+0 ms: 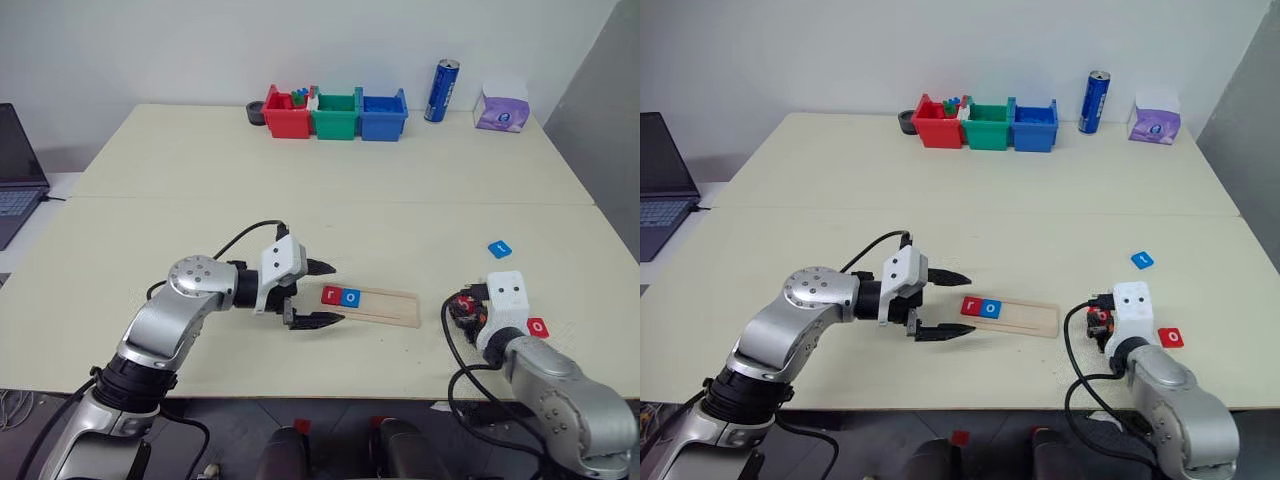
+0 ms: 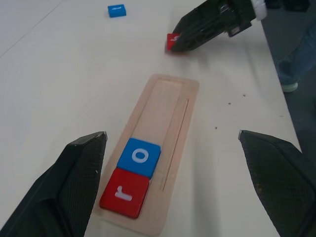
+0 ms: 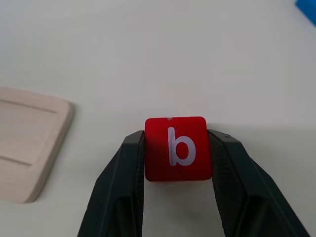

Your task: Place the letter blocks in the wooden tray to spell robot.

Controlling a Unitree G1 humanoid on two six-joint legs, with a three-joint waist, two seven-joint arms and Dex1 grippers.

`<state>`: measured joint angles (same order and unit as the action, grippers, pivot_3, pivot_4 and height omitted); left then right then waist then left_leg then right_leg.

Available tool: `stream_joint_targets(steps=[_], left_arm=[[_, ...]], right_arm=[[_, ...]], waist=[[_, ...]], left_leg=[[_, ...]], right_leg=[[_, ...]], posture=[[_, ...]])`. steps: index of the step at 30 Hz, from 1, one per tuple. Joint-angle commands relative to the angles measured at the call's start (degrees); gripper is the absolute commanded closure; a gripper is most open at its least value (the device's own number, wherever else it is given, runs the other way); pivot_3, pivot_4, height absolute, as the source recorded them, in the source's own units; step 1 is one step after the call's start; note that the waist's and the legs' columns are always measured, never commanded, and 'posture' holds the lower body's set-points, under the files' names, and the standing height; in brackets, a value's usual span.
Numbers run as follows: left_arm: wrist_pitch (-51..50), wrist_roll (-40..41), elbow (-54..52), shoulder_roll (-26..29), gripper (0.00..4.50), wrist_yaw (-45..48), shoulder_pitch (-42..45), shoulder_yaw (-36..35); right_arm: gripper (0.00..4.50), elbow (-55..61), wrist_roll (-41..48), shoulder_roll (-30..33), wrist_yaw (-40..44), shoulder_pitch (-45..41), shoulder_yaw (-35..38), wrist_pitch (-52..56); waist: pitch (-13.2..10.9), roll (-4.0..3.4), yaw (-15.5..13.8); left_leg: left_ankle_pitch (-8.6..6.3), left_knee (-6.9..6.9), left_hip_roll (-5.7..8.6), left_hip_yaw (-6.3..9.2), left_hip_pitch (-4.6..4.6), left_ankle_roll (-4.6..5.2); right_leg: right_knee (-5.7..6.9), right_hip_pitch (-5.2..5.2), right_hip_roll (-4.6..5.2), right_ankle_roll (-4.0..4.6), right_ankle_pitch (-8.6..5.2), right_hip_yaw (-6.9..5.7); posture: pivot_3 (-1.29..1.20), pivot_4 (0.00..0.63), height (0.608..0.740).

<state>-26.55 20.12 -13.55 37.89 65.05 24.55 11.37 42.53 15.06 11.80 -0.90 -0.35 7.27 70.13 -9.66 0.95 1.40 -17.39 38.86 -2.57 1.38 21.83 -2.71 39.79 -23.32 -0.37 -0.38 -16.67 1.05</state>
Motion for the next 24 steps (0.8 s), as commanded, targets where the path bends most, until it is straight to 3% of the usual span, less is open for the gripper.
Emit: stream_joint_targets(steps=[1,9,17,18,24], left_arm=[[1.0,1.3,-3.3,-0.2,0.0,0.6,-0.3,-0.3],[2.1,0.2,-3.3,-1.2,0.0,0.5,-0.1,1.1],[2.7,-0.1,-3.6,-1.1,0.0,0.2,-0.9,1.3],[2.8,-0.1,-3.5,-1.1,0.0,0.2,-1.0,1.2],[3.2,-0.2,-2.6,-0.6,0.0,0.0,-1.3,0.6]], right_arm=[[3.04,1.7,-2.7,-2.7,-3.4,0.9,-1.8,-1.9],[3.04,-0.7,-4.3,-8.8,-5.4,2.4,-2.3,-4.1],[0.22,1.8,-5.2,-10.7,-5.0,0.4,-2.1,-6.0],[0.03,2.7,-5.6,-9.6,-4.6,-0.2,-2.4,-6.2],[0.03,7.3,-2.7,-2.2,1.6,-2.8,-0.6,-6.3]], waist=[[0.0,0.0,0.1],[0.0,0.0,0.3],[0.0,0.0,0.3],[0.0,0.0,0.3],[0.0,0.0,0.3]], left_leg=[[0.0,-0.04,-0.03,0.0,0.0,0.0],[-0.01,-0.08,-0.1,0.06,-0.05,0.02],[-0.01,-0.07,-0.09,0.06,-0.05,0.02],[-0.01,-0.07,-0.09,0.06,-0.05,0.02],[-0.01,-0.09,-0.09,0.08,-0.04,0.02]], right_leg=[[0.0,0.0,-0.02,0.01,-0.01,-0.03],[0.06,-0.01,-0.13,0.07,-0.04,-0.06],[0.06,-0.01,-0.13,0.07,-0.04,-0.06],[0.06,-0.01,-0.12,0.07,-0.04,-0.05],[0.03,-0.02,-0.14,0.07,-0.05,-0.08]], posture=[[0.0,0.15,0.74],[0.0,0.15,0.74],[0.0,0.15,0.74],[0.0,0.15,0.74],[0.0,0.15,0.74]])
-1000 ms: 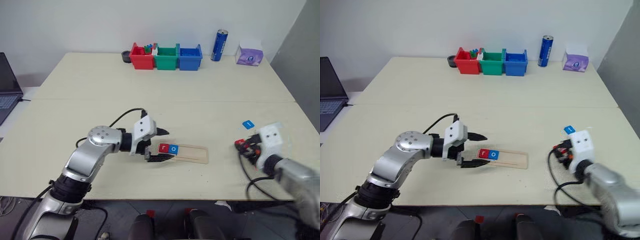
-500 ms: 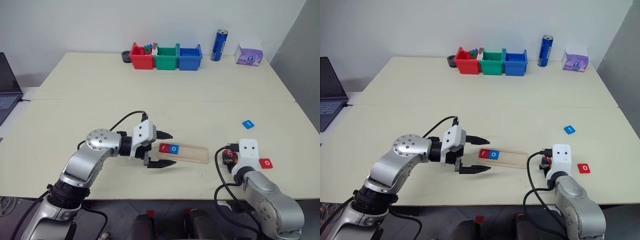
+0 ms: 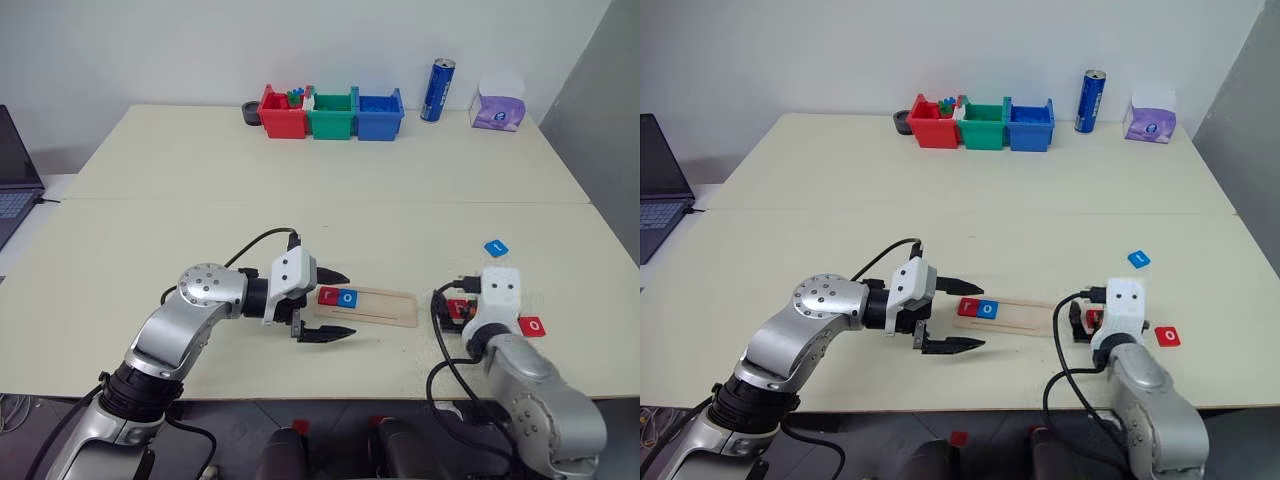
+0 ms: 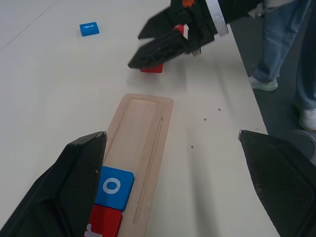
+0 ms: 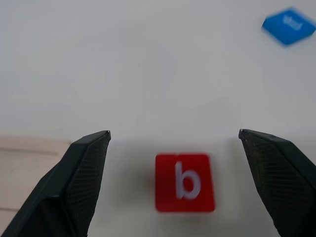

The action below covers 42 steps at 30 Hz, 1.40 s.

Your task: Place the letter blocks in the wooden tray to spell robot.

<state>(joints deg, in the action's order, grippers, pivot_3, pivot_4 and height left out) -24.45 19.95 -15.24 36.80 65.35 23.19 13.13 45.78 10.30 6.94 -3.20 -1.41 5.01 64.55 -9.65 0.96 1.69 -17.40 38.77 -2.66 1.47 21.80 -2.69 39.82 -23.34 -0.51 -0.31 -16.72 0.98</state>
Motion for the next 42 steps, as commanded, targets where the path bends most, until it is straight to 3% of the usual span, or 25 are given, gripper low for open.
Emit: stream_joint_targets(steps=[1,4,10,15,28,40,42], left_arm=[[1.2,0.0,-0.7,0.5,0.0,-0.4,0.0,-1.3],[1.3,0.1,-0.5,0.4,0.0,-0.5,-0.1,-1.3],[1.6,0.6,-0.3,-0.6,0.0,-0.9,-0.1,-0.9],[0.9,0.7,-1.2,-1.7,0.0,-1.5,0.1,-0.3],[0.3,0.0,-1.1,-4.6,0.0,-1.3,3.3,2.7],[-0.9,0.1,-1.9,-4.0,0.0,-1.6,3.7,2.2],[-1.2,0.2,-2.1,-3.5,0.0,-1.6,3.2,1.7]], right_arm=[[0.03,4.0,3.1,4.7,6.1,-2.5,2.6,-0.5],[0.03,1.5,6.9,15.3,17.5,-3.9,4.1,-3.4],[0.03,-11.8,9.9,41.4,47.1,-1.1,6.4,-21.7],[0.03,-21.8,8.0,50.5,58.8,-1.6,2.7,-31.9],[0.03,-37.6,-0.3,49.6,67.1,-12.6,-11.7,-45.3],[0.03,-48.7,-3.8,47.1,71.1,-18.8,-15.5,-50.0],[0.4,-49.2,-3.5,46.8,71.7,-19.3,-15.4,-49.7]], waist=[[0.0,0.0,0.0],[0.0,0.0,0.0],[0.0,0.06,-0.1],[-0.1,0.09,0.0],[-0.1,0.11,-0.1],[-0.1,0.1,-0.2],[-0.1,0.1,-0.2]], left_leg=[[0.0,0.0,0.0,0.01,0.0,0.0],[0.0,0.02,0.04,-0.03,0.0,0.01],[-0.03,-0.02,0.06,0.01,0.01,0.05],[-0.04,-0.02,0.06,0.0,0.02,0.08],[-0.03,0.07,0.05,-0.01,0.02,0.06],[-0.03,0.1,0.05,-0.03,-0.02,0.05],[-0.03,0.1,0.05,-0.02,-0.02,0.05]], right_leg=[[0.0,0.0,-0.01,0.0,0.0,0.0],[-0.01,0.01,0.01,0.0,0.0,0.03],[-0.26,0.1,0.01,0.06,0.04,-0.05],[-0.31,0.11,0.01,0.27,0.17,-0.03],[-0.24,0.11,0.02,0.27,0.19,-0.02],[-0.14,0.11,0.03,0.28,0.19,0.0],[-0.14,0.11,0.03,0.28,0.19,-0.01]], posture=[[0.0,0.15,0.74],[0.0,0.15,0.74],[0.0,0.15,0.74],[0.0,0.15,0.74],[0.0,0.15,0.74],[0.0,0.15,0.74],[0.0,0.15,0.74]])
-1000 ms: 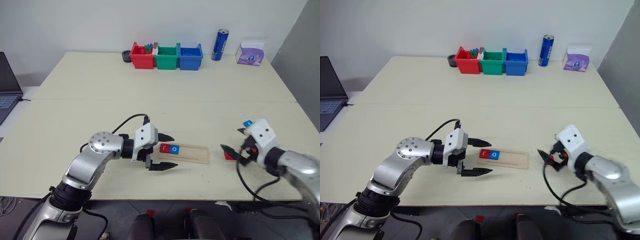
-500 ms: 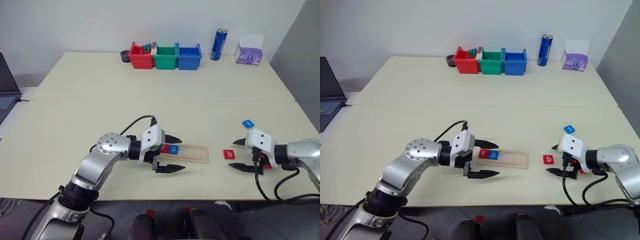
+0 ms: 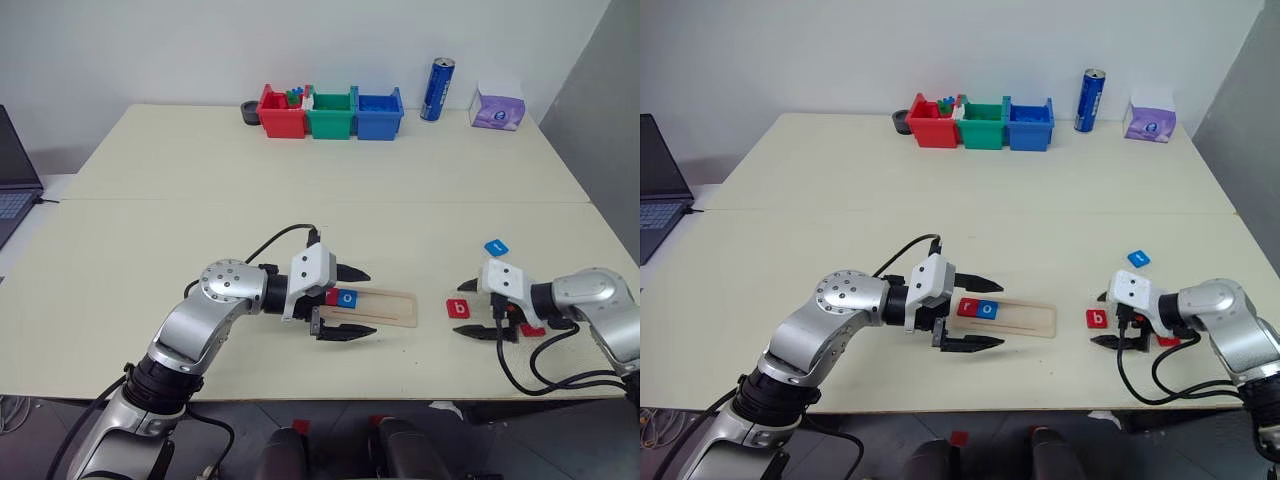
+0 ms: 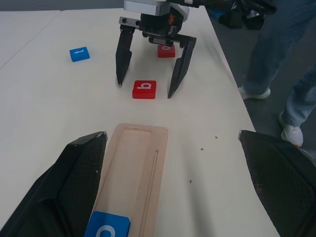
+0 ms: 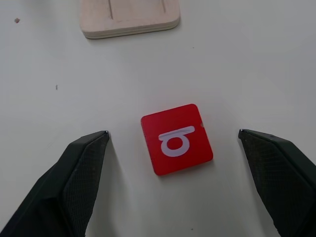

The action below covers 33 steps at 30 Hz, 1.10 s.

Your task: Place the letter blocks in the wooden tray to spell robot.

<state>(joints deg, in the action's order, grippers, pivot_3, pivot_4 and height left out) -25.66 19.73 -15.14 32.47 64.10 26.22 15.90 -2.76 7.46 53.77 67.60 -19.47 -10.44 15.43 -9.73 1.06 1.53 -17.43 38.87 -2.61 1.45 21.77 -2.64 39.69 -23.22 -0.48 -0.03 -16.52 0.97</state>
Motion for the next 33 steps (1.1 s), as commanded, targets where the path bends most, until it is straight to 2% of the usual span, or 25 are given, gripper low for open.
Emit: stream_joint_targets(steps=[1,6,8,12,15,20,27,33], left_arm=[[0.0,0.4,-2.2,1.2,0.0,-0.3,-0.1,-1.3],[0.5,0.4,-1.7,2.9,0.0,-0.1,-1.2,-2.2],[0.7,0.6,-1.3,3.8,0.0,0.1,-1.7,-2.8],[2.1,0.7,-0.2,6.2,0.0,1.0,-3.1,-5.0],[3.8,1.4,1.6,8.5,0.0,2.6,-4.5,-7.5],[7.4,-0.3,7.0,10.5,0.0,4.0,-4.2,-9.2],[11.3,-2.3,11.5,10.4,0.0,6.0,-2.1,-8.2],[13.3,-3.7,12.8,10.4,0.0,6.8,-2.5,-8.1]], right_arm=[[0.62,-0.9,-0.6,-0.2,1.1,-1.4,0.1,-0.4],[2.47,-0.9,-0.5,-0.5,1.7,-1.5,0.4,-0.1],[3.05,-0.3,-0.2,-0.6,1.5,-1.5,0.7,0.3],[3.04,4.4,2.1,-0.8,-0.1,-1.7,3.3,3.6],[3.04,12.1,4.3,-1.4,-1.5,-2.6,4.1,8.5],[3.04,21.8,5.1,-4.2,-4.5,-5.5,-0.3,21.4],[3.04,21.0,1.5,-9.6,-7.9,-10.4,-8.7,26.2],[3.04,18.4,-1.6,-12.3,-10.0,-12.6,-12.0,25.5]], waist=[[0.0,0.0,0.0],[0.0,0.0,0.0],[0.0,0.0,0.0],[0.0,-0.01,0.1],[0.0,-0.02,0.1],[0.0,-0.03,0.0],[0.0,-0.03,-0.1],[0.0,-0.03,-0.1]], left_leg=[[0.0,0.0,0.0,0.0,0.0,0.0],[0.0,0.01,-0.01,0.01,-0.01,0.0],[0.0,0.03,-0.01,0.0,-0.02,0.0],[0.0,0.03,-0.02,0.0,-0.04,0.0],[0.0,0.02,-0.03,0.01,-0.06,0.0],[0.0,0.02,-0.04,0.04,-0.08,-0.01],[0.0,0.05,0.0,0.0,0.0,0.0],[0.0,0.03,-0.02,0.02,0.02,0.0]], right_leg=[[0.01,0.0,0.0,0.0,0.0,0.0],[0.05,0.0,0.01,0.0,0.0,0.0],[0.08,0.0,0.02,0.0,0.0,0.0],[0.13,0.0,0.01,0.01,0.0,0.0],[0.19,-0.02,0.01,0.01,-0.01,0.0],[0.22,-0.03,-0.01,0.02,-0.01,-0.03],[0.19,-0.07,0.03,0.02,-0.01,-0.03],[0.2,-0.1,0.02,0.02,-0.01,-0.06]], posture=[[0.0,0.15,0.74],[0.0,0.15,0.74],[0.0,0.15,0.74],[0.0,0.15,0.74],[0.0,0.15,0.74],[0.0,0.15,0.74],[0.0,0.15,0.74],[0.0,0.15,0.74]])
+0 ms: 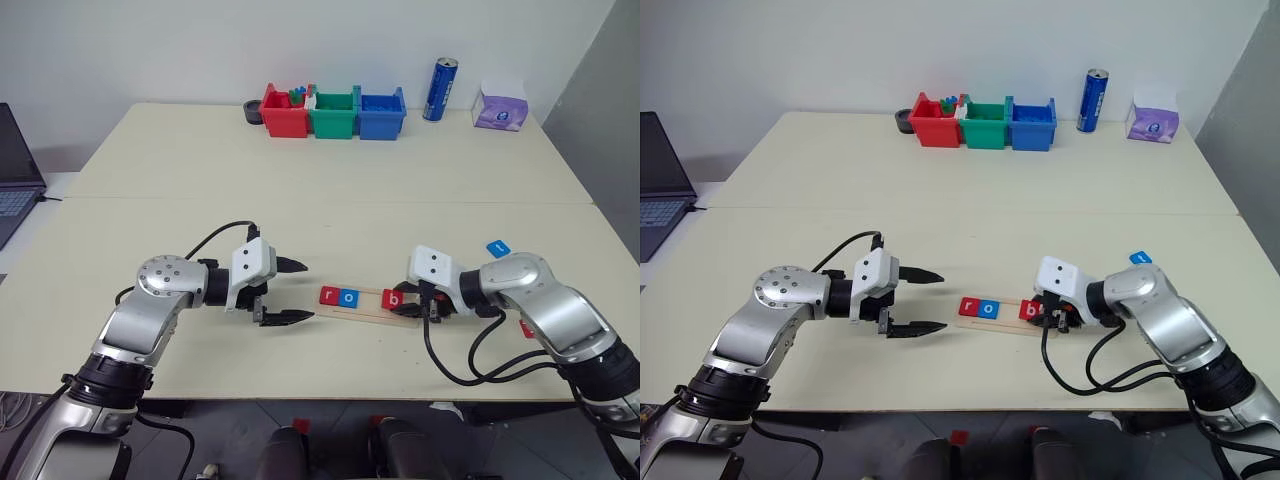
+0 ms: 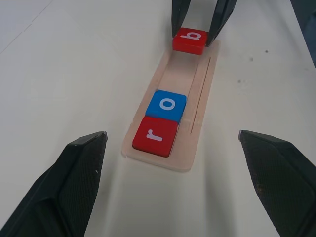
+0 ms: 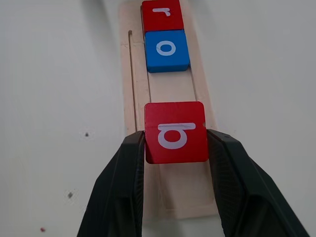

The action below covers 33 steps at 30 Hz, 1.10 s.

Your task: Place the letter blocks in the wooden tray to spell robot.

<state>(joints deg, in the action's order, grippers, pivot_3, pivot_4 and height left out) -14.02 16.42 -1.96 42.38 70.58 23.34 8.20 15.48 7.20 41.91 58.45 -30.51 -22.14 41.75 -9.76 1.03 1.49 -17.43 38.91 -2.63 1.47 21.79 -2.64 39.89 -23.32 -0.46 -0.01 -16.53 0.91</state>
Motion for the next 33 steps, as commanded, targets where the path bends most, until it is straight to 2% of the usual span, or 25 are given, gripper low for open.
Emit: stream_joint_targets(steps=[1,13,33], left_arm=[[1.9,-0.5,-0.3,0.4,0.0,0.3,0.3,-0.4],[3.0,-1.4,-0.5,-0.3,0.0,-0.3,-0.7,-0.4],[2.5,-1.8,-1.3,-1.3,0.0,-1.5,-1.0,0.0]], right_arm=[[3.04,-0.3,-1.8,-1.0,-1.2,-1.8,-0.7,-1.0],[3.04,-2.3,-3.4,-5.5,-2.3,-4.5,-2.7,0.1],[3.04,-0.5,-2.6,-6.4,-1.3,-4.5,-4.0,3.1]], waist=[[0.0,0.0,0.0],[0.0,0.0,0.1],[0.0,0.0,0.1]], left_leg=[[0.0,0.0,0.0,0.0,0.0,0.0],[0.0,0.0,-0.01,0.0,0.0,0.0],[0.0,0.0,-0.01,0.02,0.0,0.0]], right_leg=[[0.0,0.0,0.0,0.0,0.0,0.0],[0.02,-0.01,0.0,0.0,0.0,0.0],[0.03,-0.01,-0.01,0.01,0.0,0.0]], posture=[[0.0,0.15,0.74],[0.0,0.15,0.74],[0.0,0.15,0.74]])
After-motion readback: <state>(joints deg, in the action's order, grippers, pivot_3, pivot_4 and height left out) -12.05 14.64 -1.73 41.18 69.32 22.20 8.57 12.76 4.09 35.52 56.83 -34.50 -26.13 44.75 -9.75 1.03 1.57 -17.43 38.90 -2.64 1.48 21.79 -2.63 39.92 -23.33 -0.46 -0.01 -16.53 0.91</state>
